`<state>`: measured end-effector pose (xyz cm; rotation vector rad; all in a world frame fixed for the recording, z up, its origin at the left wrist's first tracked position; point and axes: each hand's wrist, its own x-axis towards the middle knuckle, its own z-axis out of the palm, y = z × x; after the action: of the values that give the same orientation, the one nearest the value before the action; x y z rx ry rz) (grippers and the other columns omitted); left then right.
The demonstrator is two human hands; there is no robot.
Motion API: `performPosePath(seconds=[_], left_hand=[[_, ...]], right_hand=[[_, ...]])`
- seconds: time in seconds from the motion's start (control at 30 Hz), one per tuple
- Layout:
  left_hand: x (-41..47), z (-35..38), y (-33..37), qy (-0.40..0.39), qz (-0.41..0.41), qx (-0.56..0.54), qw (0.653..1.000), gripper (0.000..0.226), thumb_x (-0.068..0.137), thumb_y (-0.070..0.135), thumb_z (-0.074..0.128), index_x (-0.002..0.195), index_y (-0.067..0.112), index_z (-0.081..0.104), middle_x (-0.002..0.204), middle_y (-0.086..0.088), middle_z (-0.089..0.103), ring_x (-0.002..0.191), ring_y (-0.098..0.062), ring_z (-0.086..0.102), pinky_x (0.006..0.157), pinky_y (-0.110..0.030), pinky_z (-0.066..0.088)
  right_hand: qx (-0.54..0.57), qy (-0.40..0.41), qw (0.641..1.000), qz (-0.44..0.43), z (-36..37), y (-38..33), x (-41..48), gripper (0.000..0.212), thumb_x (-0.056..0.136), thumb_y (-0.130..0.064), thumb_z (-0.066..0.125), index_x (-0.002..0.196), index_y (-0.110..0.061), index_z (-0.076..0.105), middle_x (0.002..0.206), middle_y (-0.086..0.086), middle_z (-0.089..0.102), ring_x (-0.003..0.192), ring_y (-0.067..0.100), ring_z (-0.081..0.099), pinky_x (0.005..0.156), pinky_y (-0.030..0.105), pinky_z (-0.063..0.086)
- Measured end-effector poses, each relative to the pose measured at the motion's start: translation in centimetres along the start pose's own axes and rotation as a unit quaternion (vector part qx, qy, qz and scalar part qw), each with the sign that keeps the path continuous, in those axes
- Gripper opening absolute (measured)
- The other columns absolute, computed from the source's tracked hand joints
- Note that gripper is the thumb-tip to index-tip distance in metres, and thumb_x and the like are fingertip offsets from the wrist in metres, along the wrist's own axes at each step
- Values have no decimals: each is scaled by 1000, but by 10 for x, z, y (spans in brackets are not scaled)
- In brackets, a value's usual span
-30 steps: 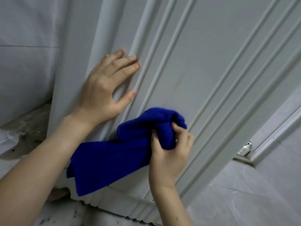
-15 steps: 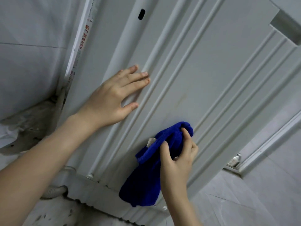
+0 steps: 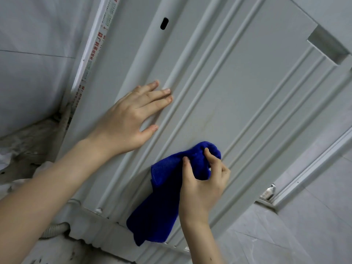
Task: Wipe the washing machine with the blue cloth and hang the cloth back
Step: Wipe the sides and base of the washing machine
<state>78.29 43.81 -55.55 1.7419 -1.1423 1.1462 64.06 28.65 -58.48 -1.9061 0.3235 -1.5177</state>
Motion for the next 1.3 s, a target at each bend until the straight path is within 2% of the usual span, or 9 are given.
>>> performPosePath(seconds=[0.2, 0.4, 0.5, 0.57, 0.77, 0.97, 1.13, 1.2, 1.3], left_hand=[[5, 3, 4, 60, -2, 10, 998, 58, 80, 15, 65, 136, 8, 57, 147, -10, 49, 140, -35, 39, 112, -52, 36], [7, -1, -2, 96, -46, 48, 993, 56, 83, 24, 60, 139, 14, 55, 149, -9, 47, 140, -36, 38, 114, -55, 32], [2, 2, 0, 81, -48, 64, 994, 59, 83, 30, 56, 141, 19, 54, 152, -7, 44, 140, -35, 38, 116, -51, 26], [2, 3, -1, 78, -44, 79, 993, 60, 83, 32, 55, 142, 20, 53, 153, -7, 42, 140, -34, 38, 116, -51, 26], [5, 6, -5, 114, -59, 66, 989, 60, 84, 28, 58, 143, 20, 51, 153, -4, 43, 141, -30, 37, 118, -45, 22], [11, -9, -19, 148, -92, 70, 982, 62, 83, 34, 64, 141, 14, 53, 153, -8, 42, 140, -35, 38, 116, -54, 28], [9, -24, -35, 177, -139, 69, 972, 65, 83, 41, 63, 141, 13, 53, 151, -12, 42, 138, -37, 39, 115, -52, 30], [7, -33, -43, 194, -174, 51, 964, 69, 82, 42, 62, 144, 15, 49, 153, -11, 39, 138, -34, 38, 115, -50, 31], [4, -44, -50, 172, -214, 21, 961, 74, 81, 48, 57, 148, 22, 42, 154, -7, 36, 139, -25, 33, 116, -33, 25]], right_hand=[[3, 24, 993, -119, 18, -48, 87, 38, 75, -25, 81, 111, -23, 68, 107, -2, 48, 94, -11, 51, 83, -1, 34], [-80, -65, 987, -127, -16, 25, 4, 50, 74, -6, 83, 113, -30, 62, 110, 3, 48, 107, 19, 58, 95, 12, 41], [-80, -89, 988, -100, -16, 31, 2, 51, 70, -8, 86, 104, -38, 61, 105, -5, 46, 101, 3, 56, 88, 8, 41], [-62, -83, 984, -147, -6, 2, 34, 42, 72, -15, 85, 104, -33, 65, 104, -7, 46, 97, -9, 51, 84, 2, 36], [-57, 6, 974, -218, 30, -68, 107, 39, 79, -21, 76, 117, -26, 67, 110, -4, 50, 90, -11, 47, 80, -4, 30], [-161, -186, 921, -302, 4, -16, 42, 53, 71, -9, 86, 120, -21, 70, 109, 2, 54, 87, 5, 50, 75, 21, 48], [-82, -86, 947, -297, 42, -97, 129, 45, 78, -24, 80, 121, -29, 67, 107, -9, 45, 83, -12, 45, 77, -4, 32], [-97, -71, 944, -306, 55, -127, 156, 45, 80, -29, 76, 123, -33, 65, 109, -13, 43, 87, -18, 44, 75, -4, 33], [-119, -88, 938, -314, 61, -122, 138, 45, 80, -27, 76, 123, -28, 65, 109, -9, 46, 85, -1, 47, 72, 7, 35]])
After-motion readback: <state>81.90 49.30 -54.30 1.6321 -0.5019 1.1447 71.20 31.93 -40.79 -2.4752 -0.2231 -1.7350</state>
